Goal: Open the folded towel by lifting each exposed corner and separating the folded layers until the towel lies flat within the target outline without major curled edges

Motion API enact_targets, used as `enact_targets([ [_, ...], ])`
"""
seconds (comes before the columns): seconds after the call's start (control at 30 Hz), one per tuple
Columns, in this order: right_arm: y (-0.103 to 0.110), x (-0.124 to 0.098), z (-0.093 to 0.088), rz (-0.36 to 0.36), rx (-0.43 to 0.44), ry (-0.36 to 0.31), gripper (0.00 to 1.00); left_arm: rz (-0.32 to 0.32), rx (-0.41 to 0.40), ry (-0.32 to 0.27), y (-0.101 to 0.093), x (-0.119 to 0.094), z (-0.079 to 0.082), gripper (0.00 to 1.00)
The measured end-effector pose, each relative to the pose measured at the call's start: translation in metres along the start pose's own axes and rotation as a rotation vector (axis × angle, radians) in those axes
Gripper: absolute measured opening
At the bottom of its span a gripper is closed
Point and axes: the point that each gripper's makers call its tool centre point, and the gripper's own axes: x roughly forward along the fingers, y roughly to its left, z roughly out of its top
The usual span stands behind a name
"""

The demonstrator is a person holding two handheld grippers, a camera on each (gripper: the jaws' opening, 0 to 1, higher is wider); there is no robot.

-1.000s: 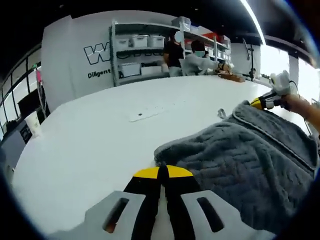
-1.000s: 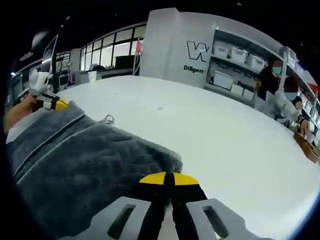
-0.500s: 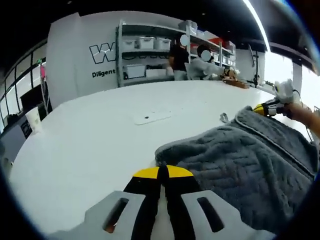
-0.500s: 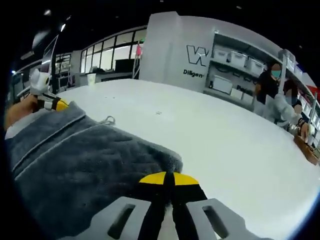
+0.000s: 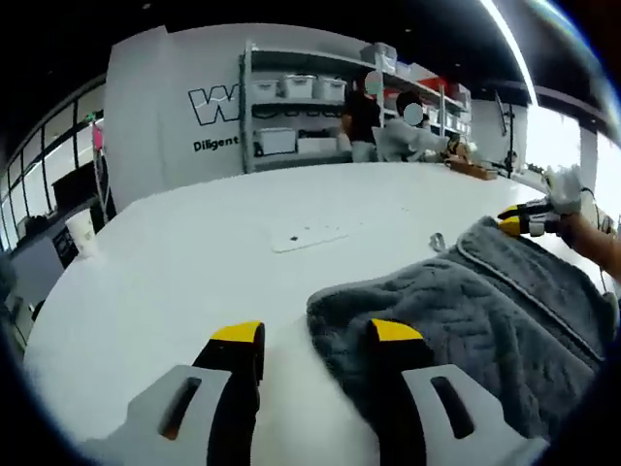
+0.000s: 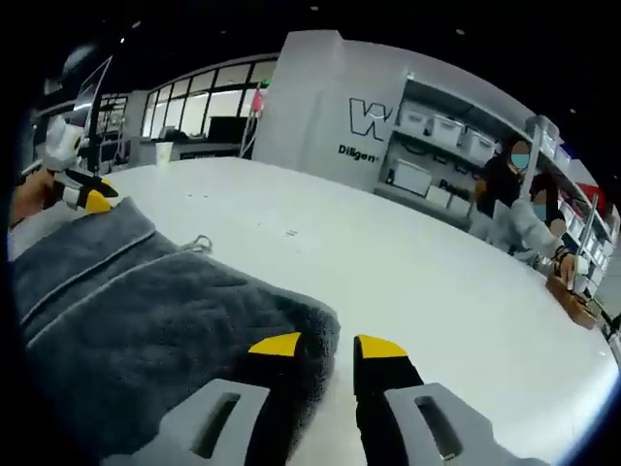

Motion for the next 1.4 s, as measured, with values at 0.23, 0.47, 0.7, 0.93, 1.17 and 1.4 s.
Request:
enact_targets([
  [0.23,-0.005,-0.019,0.004,0.003,0.098,-0.014,0.57,-0.021,0.111,0.027,-0.011,-0.027,0.001,0.62],
  [0.47,-0.001,-0.044,-0.001,0.054,0.112,0.009,0.77,-0.072,0.112,0.027,-0.021,-0.045,-0.002,0.91],
  [0.7,0.01,-0.07,-0.013,0.115,0.144,0.046,0.99,-0.163,0.134,0.034,-0.041,-0.075,-0.011,1.0],
  [0.93,0.051,-0.109,-0.028,0.272,0.112,0.08,0.99,-0.251,0.044,0.005,-0.059,-0.118,-0.023,0.99],
  [1.17,0.084,-0.151,-0.026,0.338,0.075,0.041,0.99,-0.222,0.03,-0.078,-0.066,-0.171,-0.021,0.95],
  [1.4,0.103,-0.189,-0.016,0.335,0.016,-0.024,0.99,-0.242,0.079,-0.065,-0.081,-0.212,-0.034,0.95],
])
